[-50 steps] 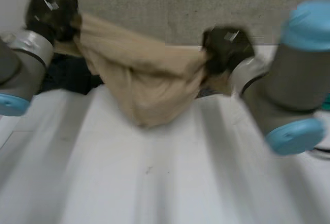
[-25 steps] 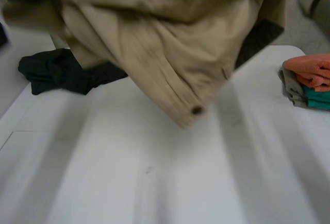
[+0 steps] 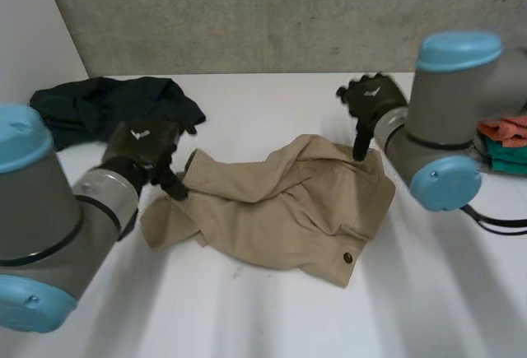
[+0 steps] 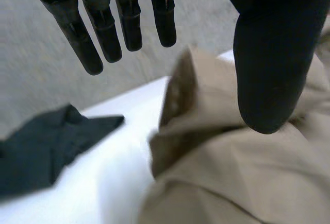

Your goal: Fold the laundry.

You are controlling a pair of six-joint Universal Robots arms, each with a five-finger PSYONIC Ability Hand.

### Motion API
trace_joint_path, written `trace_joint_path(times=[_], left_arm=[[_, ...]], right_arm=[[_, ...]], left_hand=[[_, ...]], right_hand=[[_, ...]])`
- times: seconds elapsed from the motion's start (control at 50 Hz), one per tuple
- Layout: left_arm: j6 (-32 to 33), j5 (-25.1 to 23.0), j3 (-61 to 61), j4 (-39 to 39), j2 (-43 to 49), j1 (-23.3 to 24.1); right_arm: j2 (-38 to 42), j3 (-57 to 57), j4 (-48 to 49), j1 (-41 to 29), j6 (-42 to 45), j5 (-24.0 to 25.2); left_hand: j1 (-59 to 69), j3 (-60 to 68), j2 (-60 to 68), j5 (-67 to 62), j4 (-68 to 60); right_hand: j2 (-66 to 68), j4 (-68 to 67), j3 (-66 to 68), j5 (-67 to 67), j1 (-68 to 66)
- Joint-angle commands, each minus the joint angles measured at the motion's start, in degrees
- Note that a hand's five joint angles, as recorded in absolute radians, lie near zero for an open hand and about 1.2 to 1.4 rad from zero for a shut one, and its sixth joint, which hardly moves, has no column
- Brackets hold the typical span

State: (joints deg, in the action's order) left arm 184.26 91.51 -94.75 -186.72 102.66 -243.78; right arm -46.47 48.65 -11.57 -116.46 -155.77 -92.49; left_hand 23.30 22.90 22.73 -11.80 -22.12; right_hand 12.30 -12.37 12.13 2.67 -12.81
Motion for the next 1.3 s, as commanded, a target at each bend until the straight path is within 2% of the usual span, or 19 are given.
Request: trace_joint_path(times=[0.02,0.12,0.24,0.3,0.4,0.46,0.48,0.5,0.54,0.56,0.68,0.72,0.74,0.86,0.92,1.02,1.22,1.3], left_arm=[[3.91,-0.55,-2.27,-0.83,-8.62,-0.2],[5.14,-0.64,-4.03,-3.2,-8.19,0.06],[9.53,-0.64,-3.42,-10.58,0.42,0.32],[13.74,-0.72,-0.79,-12.17,6.04,0.67],[19.46,-0.72,5.09,-12.08,14.13,3.13],[21.83,-0.55,9.84,-11.73,18.97,3.93],[22.01,-0.46,10.98,-11.56,19.85,4.01],[22.02,-0.46,13.43,-11.03,21.42,4.19],[21.84,-0.28,15.82,-10.59,22.31,4.19],[21.84,-0.28,17.05,-10.5,22.49,4.19],[21.58,-0.46,33.21,-13.66,22.49,3.31],[21.31,-0.37,39.79,-16.2,23.28,3.05],[20.7,-0.11,46.26,-19.87,24.41,2.44],[17.98,0.15,61.69,-35.0,28.29,-1.69],[15.34,0.51,65.22,-40.64,28.12,-2.4],[13.31,0.94,63.91,-39.86,27.94,-2.23],[13.31,0.95,41.16,-35.82,25.39,-1.96],[13.4,0.77,31.4,-34.5,24.78,-1.61]], right_arm=[[-13.02,3.81,-3.19,0.79,-8.31,-2.43],[-15.41,5.66,-9.77,2.46,-12.79,-0.94],[-14.27,7.77,-14.97,3.69,-19.48,3.45],[-10.5,8.65,-14.98,4.22,-20.72,5.12],[-3.12,7.25,-12.44,4.04,-19.84,5.13],[0.22,5.49,-9.8,3.87,-18.7,5.04],[2.67,4.01,-7.79,3.87,-17.74,4.87],[3.65,3.21,-6.72,3.87,-17.12,4.69],[5.33,1.63,-4.79,3.87,-15.89,4.43],[6.46,-0.38,-2.95,3.87,-14.58,4.08],[6.04,-10.06,5.84,3.61,-6.23,3.28],[4.72,-14.8,13.21,3.6,-3.06,2.84],[4.11,-16.12,16.28,3.6,-2.27,2.58],[-3.35,-19.12,40.87,3.52,0.55,0.74],[-5.3,-18.16,44.61,3.43,0.73,0.47],[-7.58,-15.61,40.77,3.43,0.73,0.91],[-5.22,-10.16,24.5,3.52,1.69,1.0],[-1.53,-6.39,15.47,3.34,5.19,1.08]], left_hand=[[-0.3,0.1,0.27,-1.2,-0.88],[-0.47,-0.07,0.1,-1.03,-0.71],[-0.47,-0.07,0.1,-1.03,-0.71],[-0.47,-0.07,0.1,-1.03,-0.71],[0.71,1.1,1.27,-2.2,-1.88],[7.74,8.13,8.31,-9.24,-8.92],[13.77,14.16,14.34,-15.27,-14.95],[31.82,32.21,32.38,-33.31,-32.99],[50.41,50.8,50.97,-51.9,-51.58],[56.64,57.03,57.21,-58.14,-57.82],[56.7,57.1,57.27,-58.2,-57.88],[56.7,57.1,57.27,-58.2,-57.88],[56.7,57.1,57.27,-58.2,-57.88],[56.7,57.1,57.27,-58.2,-57.88],[56.7,57.1,57.27,-58.2,-57.88],[56.7,57.1,57.27,-58.2,-57.88],[56.7,57.1,57.27,-58.2,-57.88],[56.7,57.1,57.27,-58.2,-57.88]], right_hand=[[-2.3,2.37,-2.13,-2.67,2.81],[-2.3,2.37,-2.13,-2.67,2.81],[-2.3,2.37,-2.13,-2.67,2.81],[-2.3,2.37,-2.13,-2.67,2.81],[-2.3,2.37,-2.13,-2.67,2.81],[0.96,-0.89,1.12,0.59,-0.44],[7.98,-7.9,8.14,7.6,-7.46],[15.04,-14.97,15.21,14.67,-14.52],[36.36,-36.28,36.52,35.98,-35.84],[67.39,-67.32,67.56,67.02,-66.87],[67.7,-67.63,67.87,67.33,-67.19],[67.7,-67.63,67.87,67.33,-67.19],[67.7,-67.63,67.87,67.33,-67.19],[67.7,-67.63,67.87,67.33,-67.19],[67.7,-67.63,67.87,67.33,-67.19],[67.7,-67.63,67.87,67.33,-67.19],[67.7,-67.63,67.87,67.33,-67.19],[67.7,-67.63,67.87,67.33,-67.19]])
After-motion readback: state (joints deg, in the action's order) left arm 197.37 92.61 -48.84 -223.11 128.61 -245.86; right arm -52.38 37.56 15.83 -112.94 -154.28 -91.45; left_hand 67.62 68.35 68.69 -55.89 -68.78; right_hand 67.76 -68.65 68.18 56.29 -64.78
